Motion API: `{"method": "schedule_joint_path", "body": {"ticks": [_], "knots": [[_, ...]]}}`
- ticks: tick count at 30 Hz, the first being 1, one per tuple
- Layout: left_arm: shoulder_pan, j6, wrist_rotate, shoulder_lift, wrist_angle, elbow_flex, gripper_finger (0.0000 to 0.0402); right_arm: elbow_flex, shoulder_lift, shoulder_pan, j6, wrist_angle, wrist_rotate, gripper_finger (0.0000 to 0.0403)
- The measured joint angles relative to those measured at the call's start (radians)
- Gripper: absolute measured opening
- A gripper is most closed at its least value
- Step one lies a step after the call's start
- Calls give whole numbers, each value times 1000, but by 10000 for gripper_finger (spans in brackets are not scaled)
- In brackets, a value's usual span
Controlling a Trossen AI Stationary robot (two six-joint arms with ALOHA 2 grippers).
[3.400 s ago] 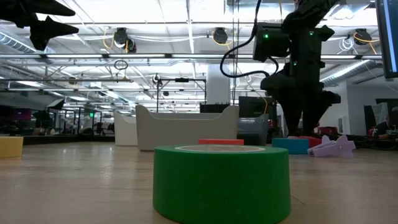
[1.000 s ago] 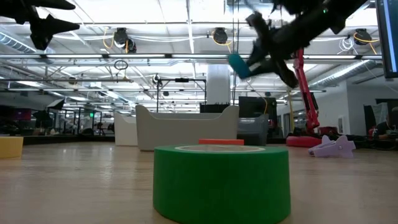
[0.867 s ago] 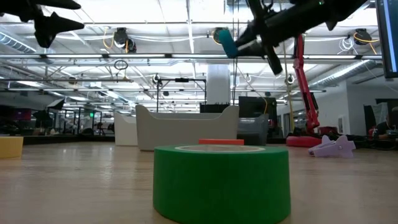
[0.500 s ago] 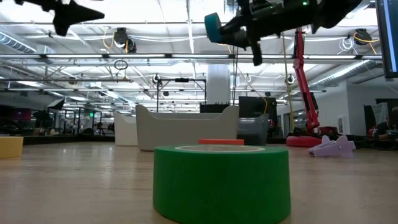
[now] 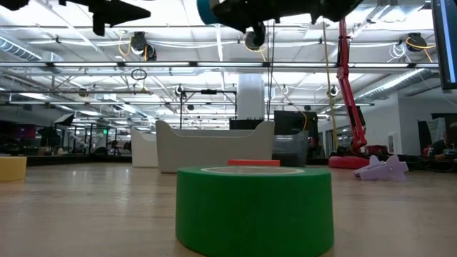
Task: Pick and place Stapler, Stapler remover, tape
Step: Put the light blue tape into the white bin
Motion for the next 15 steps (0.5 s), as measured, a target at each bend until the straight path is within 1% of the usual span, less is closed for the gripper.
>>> {"method": "schedule_joint_path", "body": {"ticks": [2, 4, 9, 12, 15], "knots": [[15, 1, 1, 25, 58, 0, 214, 35, 20, 0, -43, -24, 0, 35], [30, 1, 30, 48, 109, 0, 214, 68, 39, -1, -68, -37, -2, 35], [75, -12, 226, 68, 180, 0, 214, 111, 67, -6, -81, -41, -34, 37], [102, -31, 300, 71, 179, 6, 214, 120, 77, -7, -82, -37, -56, 37], [131, -28, 350, 81, 172, 29, 214, 120, 78, -7, -73, -31, -92, 36]]}}
